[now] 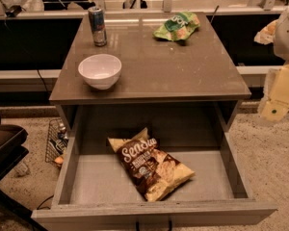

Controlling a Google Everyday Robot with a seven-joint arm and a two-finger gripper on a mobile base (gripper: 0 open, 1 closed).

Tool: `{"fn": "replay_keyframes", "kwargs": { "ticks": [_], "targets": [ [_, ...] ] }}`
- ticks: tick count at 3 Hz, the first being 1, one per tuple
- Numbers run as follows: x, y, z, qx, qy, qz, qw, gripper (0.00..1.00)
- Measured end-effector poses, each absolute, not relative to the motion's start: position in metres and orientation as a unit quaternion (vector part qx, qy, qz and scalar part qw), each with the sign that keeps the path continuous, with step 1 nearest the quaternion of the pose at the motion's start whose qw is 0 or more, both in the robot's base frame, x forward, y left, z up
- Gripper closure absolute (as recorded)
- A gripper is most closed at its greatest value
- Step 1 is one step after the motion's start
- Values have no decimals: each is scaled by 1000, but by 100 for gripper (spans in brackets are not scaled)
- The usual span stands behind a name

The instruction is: Pick brown chip bag from top drawer and place on counter

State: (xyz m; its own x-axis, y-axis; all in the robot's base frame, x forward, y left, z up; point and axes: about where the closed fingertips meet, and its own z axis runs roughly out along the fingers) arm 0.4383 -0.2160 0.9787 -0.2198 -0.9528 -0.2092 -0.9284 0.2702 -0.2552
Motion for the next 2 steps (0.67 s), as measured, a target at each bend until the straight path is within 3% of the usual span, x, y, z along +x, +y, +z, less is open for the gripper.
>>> {"fn": "replay_keyframes", "kwargs": {
  "ticks": [2],
  "targets": [
    [444,-209,971,-594,782,-42,186,0]
  ]
}}
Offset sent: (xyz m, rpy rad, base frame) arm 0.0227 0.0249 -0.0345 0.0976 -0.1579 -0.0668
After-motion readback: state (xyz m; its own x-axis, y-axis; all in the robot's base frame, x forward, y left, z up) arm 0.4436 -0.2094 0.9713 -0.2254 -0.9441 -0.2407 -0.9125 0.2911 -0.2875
